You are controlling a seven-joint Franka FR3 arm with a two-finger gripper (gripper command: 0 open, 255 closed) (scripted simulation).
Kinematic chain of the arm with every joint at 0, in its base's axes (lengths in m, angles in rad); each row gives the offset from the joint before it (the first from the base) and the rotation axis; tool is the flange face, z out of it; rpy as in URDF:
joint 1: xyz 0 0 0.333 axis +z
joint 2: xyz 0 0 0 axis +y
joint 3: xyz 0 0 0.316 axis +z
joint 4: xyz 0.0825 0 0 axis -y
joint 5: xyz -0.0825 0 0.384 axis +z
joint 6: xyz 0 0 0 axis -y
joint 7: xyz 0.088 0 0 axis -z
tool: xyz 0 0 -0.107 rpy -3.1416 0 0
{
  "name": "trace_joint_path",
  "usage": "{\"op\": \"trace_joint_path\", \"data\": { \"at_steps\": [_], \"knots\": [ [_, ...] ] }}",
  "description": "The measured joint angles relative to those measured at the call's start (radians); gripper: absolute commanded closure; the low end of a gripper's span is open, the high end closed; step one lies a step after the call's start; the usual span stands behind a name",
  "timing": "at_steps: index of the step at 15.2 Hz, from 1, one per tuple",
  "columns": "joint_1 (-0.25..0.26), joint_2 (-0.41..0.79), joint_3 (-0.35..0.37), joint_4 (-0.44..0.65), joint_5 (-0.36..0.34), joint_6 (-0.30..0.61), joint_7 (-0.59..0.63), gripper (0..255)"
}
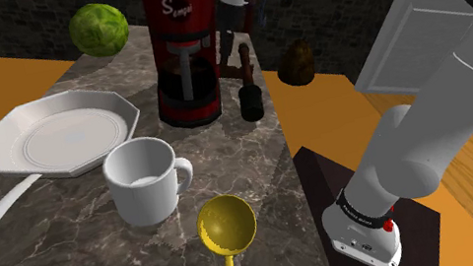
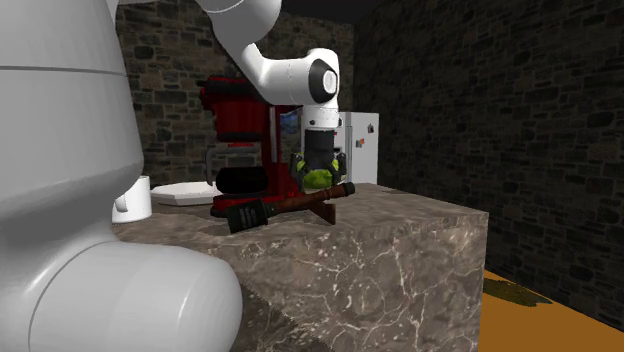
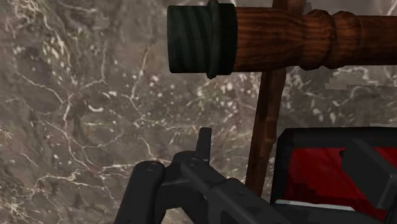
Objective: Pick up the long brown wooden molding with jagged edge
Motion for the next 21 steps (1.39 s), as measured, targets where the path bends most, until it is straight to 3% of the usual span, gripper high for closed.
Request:
{"op": "trace_joint_path", "data": {
  "at_steps": [10,21],
  "knots": [
    [0.0,0.005,0.003,-0.015,-0.017,0.009,-0.001,255],
    [-0.002,-0.005,0.0,0.099,-0.021,-0.126,-0.003,255]
  ]
}}
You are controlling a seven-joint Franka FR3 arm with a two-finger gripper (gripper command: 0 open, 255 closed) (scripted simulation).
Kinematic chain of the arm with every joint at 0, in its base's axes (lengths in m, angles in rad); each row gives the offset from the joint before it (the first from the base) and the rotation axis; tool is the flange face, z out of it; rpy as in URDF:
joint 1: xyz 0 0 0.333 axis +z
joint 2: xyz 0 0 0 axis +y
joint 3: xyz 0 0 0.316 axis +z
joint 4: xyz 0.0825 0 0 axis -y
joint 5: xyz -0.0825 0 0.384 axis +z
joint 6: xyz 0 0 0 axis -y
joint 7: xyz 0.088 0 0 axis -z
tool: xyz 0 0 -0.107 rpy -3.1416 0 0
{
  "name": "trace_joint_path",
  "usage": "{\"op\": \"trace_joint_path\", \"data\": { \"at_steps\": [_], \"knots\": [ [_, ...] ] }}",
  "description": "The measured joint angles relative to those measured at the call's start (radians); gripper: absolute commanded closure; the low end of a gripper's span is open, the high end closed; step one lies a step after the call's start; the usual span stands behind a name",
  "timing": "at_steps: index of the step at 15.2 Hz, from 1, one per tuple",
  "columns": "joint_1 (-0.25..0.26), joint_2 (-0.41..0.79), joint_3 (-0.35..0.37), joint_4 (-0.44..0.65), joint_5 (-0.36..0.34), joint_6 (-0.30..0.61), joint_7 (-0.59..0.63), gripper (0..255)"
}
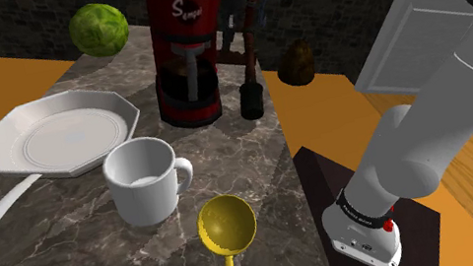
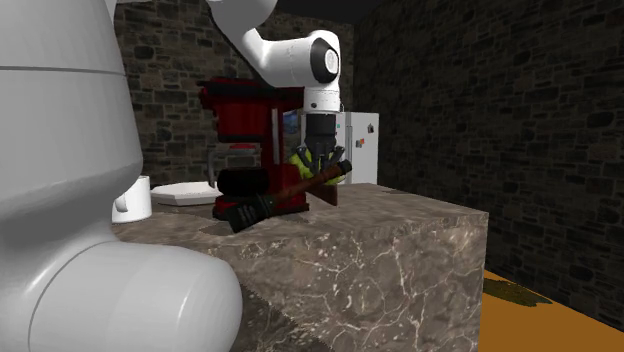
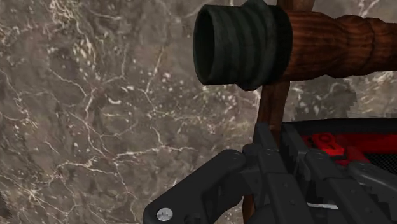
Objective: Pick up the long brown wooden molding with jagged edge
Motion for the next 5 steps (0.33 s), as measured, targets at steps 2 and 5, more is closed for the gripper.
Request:
{"op": "trace_joint_path", "data": {
  "at_steps": [2,5],
  "knots": [
    [0.0,-0.001,0.0,0.024,0.0,-0.025,0.001,255],
    [0.0,-0.005,0.0,0.053,-0.001,-0.058,0.002,255]
  ]
}}
